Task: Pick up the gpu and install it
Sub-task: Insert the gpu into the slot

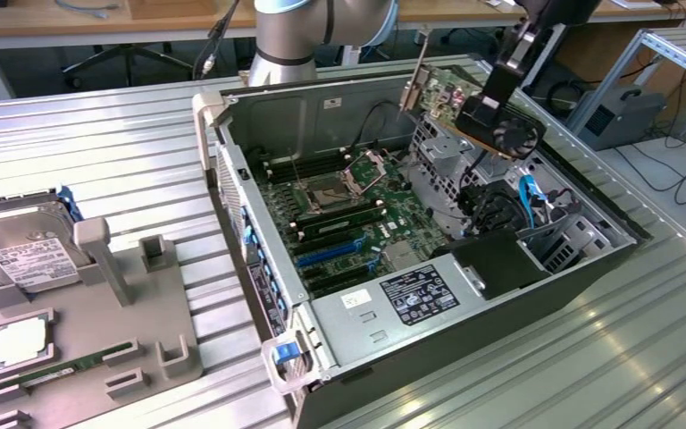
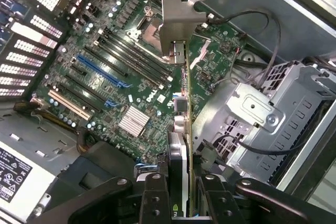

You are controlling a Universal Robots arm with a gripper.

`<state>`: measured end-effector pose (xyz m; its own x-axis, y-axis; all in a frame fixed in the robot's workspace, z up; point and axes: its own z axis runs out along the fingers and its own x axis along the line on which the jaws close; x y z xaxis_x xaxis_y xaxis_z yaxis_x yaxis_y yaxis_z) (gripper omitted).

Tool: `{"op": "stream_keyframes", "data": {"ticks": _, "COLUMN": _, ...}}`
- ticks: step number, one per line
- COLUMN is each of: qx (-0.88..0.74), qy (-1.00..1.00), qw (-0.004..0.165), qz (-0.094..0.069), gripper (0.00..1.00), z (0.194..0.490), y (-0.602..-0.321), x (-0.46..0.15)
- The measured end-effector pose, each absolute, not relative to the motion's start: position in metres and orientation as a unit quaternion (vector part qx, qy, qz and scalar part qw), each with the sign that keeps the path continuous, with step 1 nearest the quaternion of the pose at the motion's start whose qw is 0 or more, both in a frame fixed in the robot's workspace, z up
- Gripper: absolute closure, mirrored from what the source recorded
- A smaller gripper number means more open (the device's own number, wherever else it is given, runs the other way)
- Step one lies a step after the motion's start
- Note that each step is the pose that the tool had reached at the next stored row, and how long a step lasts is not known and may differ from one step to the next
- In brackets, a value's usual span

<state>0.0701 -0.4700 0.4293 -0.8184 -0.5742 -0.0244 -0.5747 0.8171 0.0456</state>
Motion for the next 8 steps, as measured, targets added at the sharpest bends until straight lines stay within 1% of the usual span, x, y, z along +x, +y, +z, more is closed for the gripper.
{"op": "stream_keyframes", "data": {"ticks": 8, "qx": -0.367, "qy": 0.930, "qw": 0.003, "qz": 0.026, "gripper": 0.73, "z": 0.4293, "y": -0.4699, "x": 0.0701}}
